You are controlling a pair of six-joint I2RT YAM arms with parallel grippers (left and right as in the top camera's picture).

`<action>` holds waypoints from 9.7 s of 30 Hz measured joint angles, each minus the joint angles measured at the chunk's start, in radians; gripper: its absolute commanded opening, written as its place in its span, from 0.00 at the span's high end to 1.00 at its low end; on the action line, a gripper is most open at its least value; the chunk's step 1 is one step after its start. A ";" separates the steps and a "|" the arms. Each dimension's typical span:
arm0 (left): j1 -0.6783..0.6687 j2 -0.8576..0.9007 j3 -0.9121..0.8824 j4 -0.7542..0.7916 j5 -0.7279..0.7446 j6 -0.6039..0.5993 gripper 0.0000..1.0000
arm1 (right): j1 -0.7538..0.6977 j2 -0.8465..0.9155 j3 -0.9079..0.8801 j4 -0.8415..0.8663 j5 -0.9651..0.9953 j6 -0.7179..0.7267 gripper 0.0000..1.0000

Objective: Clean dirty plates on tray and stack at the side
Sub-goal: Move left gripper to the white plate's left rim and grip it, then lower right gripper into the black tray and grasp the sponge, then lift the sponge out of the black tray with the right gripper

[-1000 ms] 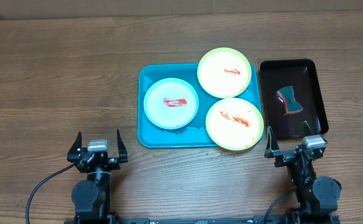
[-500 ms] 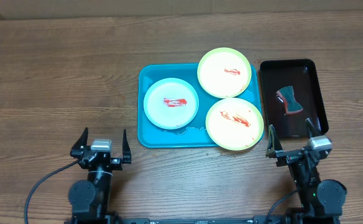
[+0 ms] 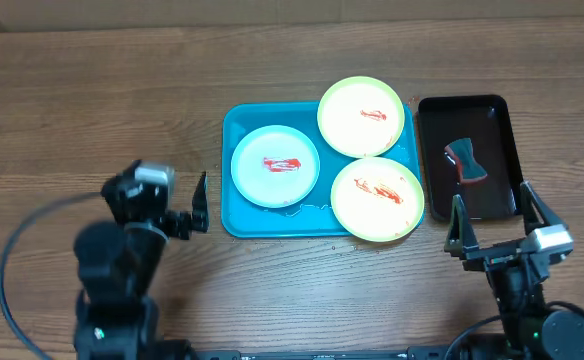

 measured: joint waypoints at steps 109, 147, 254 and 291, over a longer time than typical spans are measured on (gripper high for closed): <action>-0.234 1.484 0.940 -0.710 -0.178 -0.446 0.96 | 0.000 1.460 1.183 -1.100 0.222 0.076 0.19; -0.233 1.484 0.938 -0.666 -0.166 -0.446 0.96 | -0.222 1.978 1.183 -0.996 0.023 -0.333 0.27; -0.233 1.484 0.936 -0.621 -0.166 -0.446 0.96 | -0.172 1.979 1.249 -0.878 0.035 0.010 0.79; -0.233 1.484 0.936 -0.621 -0.166 -0.446 0.96 | -0.172 1.975 1.112 -0.825 0.090 -0.078 0.96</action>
